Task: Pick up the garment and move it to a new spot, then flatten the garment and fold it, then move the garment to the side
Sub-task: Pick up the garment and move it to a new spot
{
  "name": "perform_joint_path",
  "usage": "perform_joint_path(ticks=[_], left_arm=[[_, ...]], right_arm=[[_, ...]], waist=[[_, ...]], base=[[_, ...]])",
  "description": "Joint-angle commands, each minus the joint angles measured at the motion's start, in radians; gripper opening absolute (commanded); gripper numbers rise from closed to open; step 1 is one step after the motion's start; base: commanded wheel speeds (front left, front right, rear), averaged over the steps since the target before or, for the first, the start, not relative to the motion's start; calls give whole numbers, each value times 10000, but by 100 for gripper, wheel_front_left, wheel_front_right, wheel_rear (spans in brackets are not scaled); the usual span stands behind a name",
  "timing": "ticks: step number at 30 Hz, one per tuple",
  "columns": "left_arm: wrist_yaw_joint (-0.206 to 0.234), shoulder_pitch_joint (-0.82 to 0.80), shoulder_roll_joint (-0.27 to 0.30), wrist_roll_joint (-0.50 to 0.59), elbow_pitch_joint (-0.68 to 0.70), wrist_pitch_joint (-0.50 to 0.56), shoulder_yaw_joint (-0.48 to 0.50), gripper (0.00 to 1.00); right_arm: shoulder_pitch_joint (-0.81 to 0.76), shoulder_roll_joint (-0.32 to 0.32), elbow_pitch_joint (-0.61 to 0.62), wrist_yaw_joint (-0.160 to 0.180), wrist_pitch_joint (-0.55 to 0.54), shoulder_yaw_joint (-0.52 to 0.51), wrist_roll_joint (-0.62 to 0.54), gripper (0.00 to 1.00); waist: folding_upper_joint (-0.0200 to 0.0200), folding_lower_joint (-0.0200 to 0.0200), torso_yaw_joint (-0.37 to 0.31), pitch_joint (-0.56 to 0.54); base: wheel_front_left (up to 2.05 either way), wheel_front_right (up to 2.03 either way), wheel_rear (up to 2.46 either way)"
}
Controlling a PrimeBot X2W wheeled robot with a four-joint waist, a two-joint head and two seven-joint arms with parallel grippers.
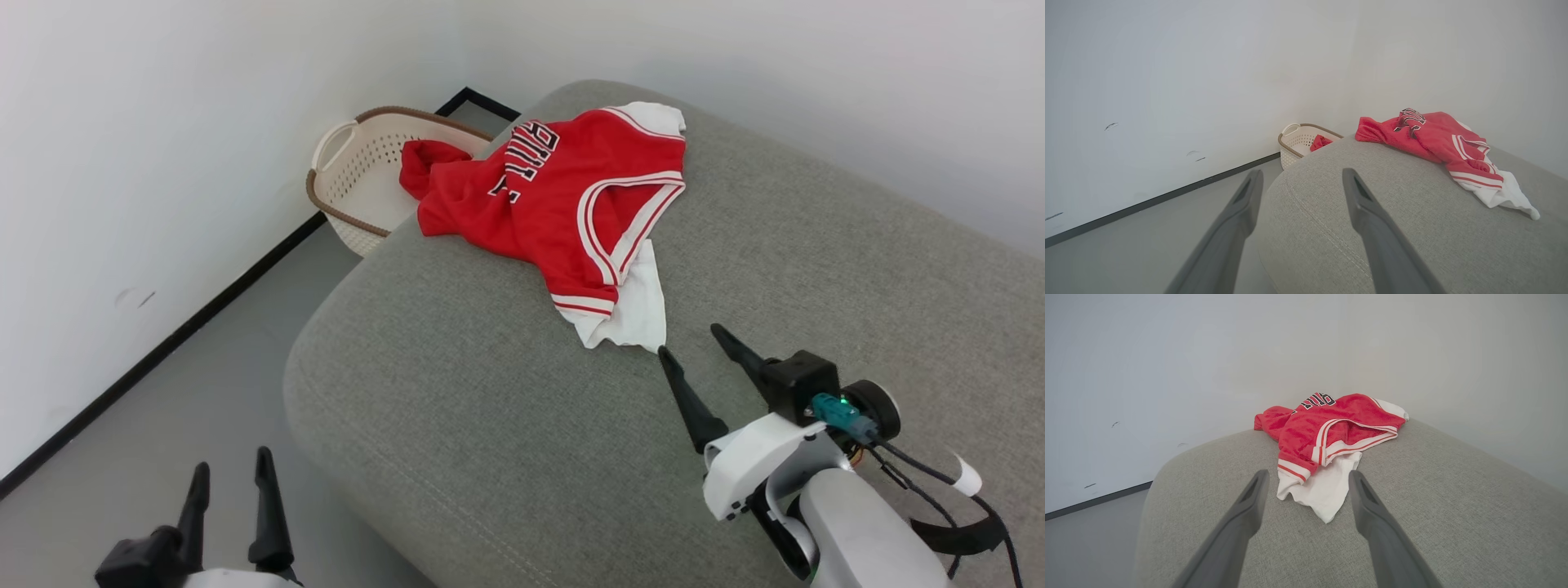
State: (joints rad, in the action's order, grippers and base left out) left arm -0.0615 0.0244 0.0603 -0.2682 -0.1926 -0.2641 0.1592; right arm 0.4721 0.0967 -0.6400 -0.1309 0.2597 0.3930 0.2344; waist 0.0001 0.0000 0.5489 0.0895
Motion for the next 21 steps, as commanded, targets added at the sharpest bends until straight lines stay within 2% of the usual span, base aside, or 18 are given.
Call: perform_joint_path(ticks=[1,4,8,15,17,19,20,21], left_arm=[[-49,12,-21,46,31,-1,-20,100],[-260,-303,18,238,-202,-1,-280,100],[-529,-1277,474,556,-922,26,-1010,100],[-682,-3716,1748,-2,-2224,130,-1659,100],[-689,-4530,2350,-128,-2860,213,-1891,100],[-693,-5463,2636,-714,-3436,304,-2291,100],[-693,-5463,2636,-714,-3436,304,-2291,100],[-696,-6343,3226,-1054,-4018,448,-2806,100]], right_arm=[[110,65,6,3,49,-14,101,100],[-157,212,148,3,55,-351,207,100],[-811,415,562,3,61,-1222,-52,100],[-706,481,1277,4,62,-1814,-602,100],[-538,447,1473,4,63,-1831,-703,100],[-379,456,1613,4,63,-1897,-743,100],[-379,456,1613,4,63,-1897,-743,100],[-204,460,1758,4,60,-1987,-782,100]], waist=[[-1,0,-30,-27],[-1,0,-122,-100],[-1,0,-390,-238],[-1,0,-2771,807],[-1,0,-3423,1254],[-1,0,-3989,1756],[-1,0,-3989,1756],[-1,0,-4489,2271]], base=[[0,0,0],[0,0,0],[0,0,0],[0,0,0],[0,0,0],[0,0,0],[0,0,0],[0,0,0]])
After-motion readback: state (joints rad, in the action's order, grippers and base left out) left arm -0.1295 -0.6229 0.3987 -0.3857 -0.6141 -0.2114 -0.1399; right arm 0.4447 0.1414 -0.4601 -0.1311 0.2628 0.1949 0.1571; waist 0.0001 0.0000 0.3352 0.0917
